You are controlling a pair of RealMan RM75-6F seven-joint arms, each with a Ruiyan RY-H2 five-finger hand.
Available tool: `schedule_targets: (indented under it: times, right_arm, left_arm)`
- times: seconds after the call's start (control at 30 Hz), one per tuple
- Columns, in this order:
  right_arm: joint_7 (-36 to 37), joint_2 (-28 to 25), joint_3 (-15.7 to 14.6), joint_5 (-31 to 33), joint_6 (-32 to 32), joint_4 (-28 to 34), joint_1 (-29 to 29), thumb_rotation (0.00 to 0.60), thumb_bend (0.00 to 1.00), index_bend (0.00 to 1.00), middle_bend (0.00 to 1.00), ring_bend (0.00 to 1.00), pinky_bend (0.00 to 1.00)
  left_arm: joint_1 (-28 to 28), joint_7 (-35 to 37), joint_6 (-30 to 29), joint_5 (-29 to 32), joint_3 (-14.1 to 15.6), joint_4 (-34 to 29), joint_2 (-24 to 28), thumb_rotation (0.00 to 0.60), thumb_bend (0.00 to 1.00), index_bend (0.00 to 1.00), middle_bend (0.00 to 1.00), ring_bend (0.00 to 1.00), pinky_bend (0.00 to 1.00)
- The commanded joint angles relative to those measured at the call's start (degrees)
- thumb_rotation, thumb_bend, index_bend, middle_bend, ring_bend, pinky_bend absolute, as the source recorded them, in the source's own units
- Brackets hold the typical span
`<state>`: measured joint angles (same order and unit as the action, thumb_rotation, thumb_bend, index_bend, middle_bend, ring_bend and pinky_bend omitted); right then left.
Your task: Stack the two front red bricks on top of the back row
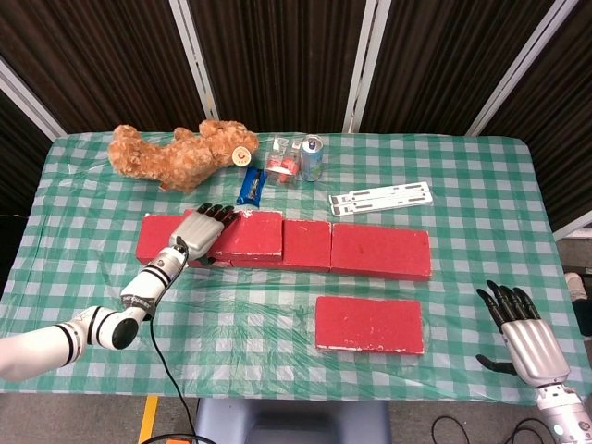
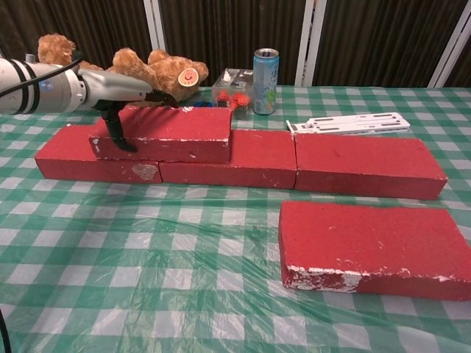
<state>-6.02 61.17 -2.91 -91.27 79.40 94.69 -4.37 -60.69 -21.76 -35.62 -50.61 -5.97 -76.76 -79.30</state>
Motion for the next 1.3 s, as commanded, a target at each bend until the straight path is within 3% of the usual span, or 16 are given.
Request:
schedule_targets:
  times: [0.03,0.3,0.53,0.63,0.77,0.97,1.17,1.3]
  right_arm:
    - [0.23,-0.08,-0.11,-0.29,0.27,-0.05,0.09,0.600,0.21,0.00,0.00,0.00,0.00]
    - [0.06,0.05,-0.13,-0.25,0.18,-0.23,0.07,0.600,0.21,0.00,0.00,0.00,0.00]
    - [0.47,0.74,-0.38,-1.63,0.49,-0.52,-0.14,0.600,0.21,0.00,0.00,0.00,0.00]
    - [2.42,1.29,-0.85,-2.79,-0.56,-0.66,-0.93,0.600,0.21,0.00,0.00,0.00,0.00]
    - [4.43,1.45,-1.30,-4.35,-2.82,1.04,-2.75,0.600,0.18,0.00,0.00,0.00,0.00]
    - [1.61,3.05,-1.53,-6.56,-7.13,6.52,-5.91,0.600,0.15,0.00,0.00,0.00,0.00]
    - [-5.27,7.65,1.21,-0.11,-15.61,11.45,-10.25,0.600,0.13,0.00,0.00,0.00,0.00]
    - [-11.87,11.53,4.34,7.96,-19.28,12.14,-12.63,0.600,0.13,0.00,0.00,0.00,0.00]
  left_arm:
    - [-0.14,0.13,0.16,0.01,0.16,0.11,-0.07,0.600,0.26,0.00,0.00,0.00,0.07]
    - [-0.32,-0.50,-1.34,-0.21,0.72,-2.59,1.19,0.600,0.26,0.00,0.00,0.00,0.06]
    - [2.30,-0.74,-7.30,-4.25,1.44,-9.85,5.01,0.600,0.26,0.00,0.00,0.00,0.06]
    - [6.92,-1.19,-13.98,-10.13,4.44,-15.61,8.34,0.600,0.26,0.00,0.00,0.00,0.06]
    - [16.48,-0.70,-25.70,-21.03,11.33,-19.69,11.16,0.600,0.26,0.00,0.00,0.00,0.04]
    - [31.53,5.24,-41.24,-32.01,19.86,-12.62,8.01,0.600,0.26,0.00,0.00,0.00,0.01]
    - [41.82,14.90,-52.53,-36.97,20.49,-1.10,2.29,0.600,0.26,0.00,0.00,0.00,0.01]
    - [43.79,16.78,-53.41,-38.26,19.83,1.69,1.34,0.600,0.26,0.00,0.00,0.00,0.01]
